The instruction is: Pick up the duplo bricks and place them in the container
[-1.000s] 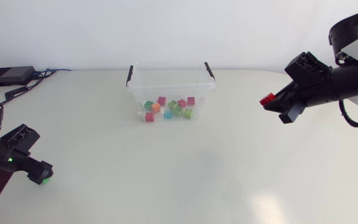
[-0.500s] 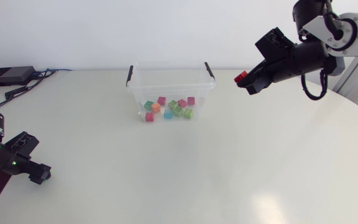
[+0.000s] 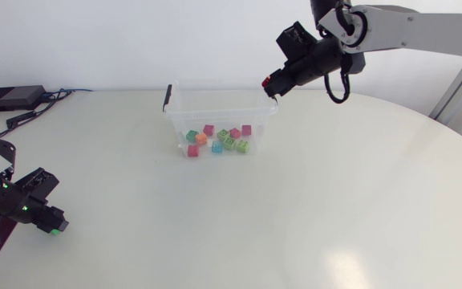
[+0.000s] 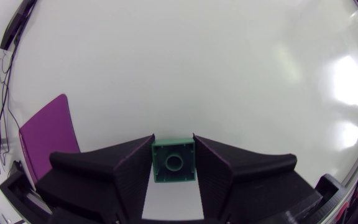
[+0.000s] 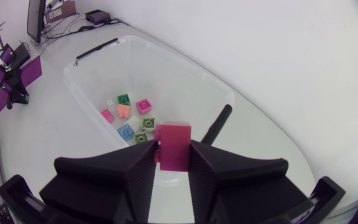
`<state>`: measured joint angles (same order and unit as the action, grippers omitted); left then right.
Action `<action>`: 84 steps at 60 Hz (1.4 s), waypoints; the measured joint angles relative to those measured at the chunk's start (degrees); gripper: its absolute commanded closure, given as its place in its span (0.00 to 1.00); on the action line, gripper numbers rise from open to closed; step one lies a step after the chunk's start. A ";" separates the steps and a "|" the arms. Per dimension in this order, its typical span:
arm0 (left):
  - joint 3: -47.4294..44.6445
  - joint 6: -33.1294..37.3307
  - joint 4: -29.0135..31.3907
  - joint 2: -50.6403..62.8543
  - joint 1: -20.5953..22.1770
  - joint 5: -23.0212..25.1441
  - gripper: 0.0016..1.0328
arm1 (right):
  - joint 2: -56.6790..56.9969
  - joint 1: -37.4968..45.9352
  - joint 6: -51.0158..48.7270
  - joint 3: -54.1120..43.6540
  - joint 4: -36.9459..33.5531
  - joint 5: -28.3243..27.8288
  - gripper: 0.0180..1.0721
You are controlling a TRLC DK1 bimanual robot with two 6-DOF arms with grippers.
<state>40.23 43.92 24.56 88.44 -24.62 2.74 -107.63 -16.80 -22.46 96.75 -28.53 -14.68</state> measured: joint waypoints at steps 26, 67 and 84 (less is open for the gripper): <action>7.02 -7.02 8.90 -10.40 13.44 5.29 0.72 | -12.13 -4.55 2.86 11.56 -1.84 4.81 0.14; 41.05 -30.47 5.09 2.10 37.70 7.52 0.72 | 15.12 -3.76 3.21 -17.40 0.11 7.50 0.10; 53.66 -33.66 -0.28 15.30 42.42 7.28 0.72 | 28.06 0.55 2.89 -33.94 2.54 7.50 0.08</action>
<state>93.89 10.26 24.27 103.74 17.80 10.02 -79.57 -16.25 -19.57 62.81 -26.00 -7.18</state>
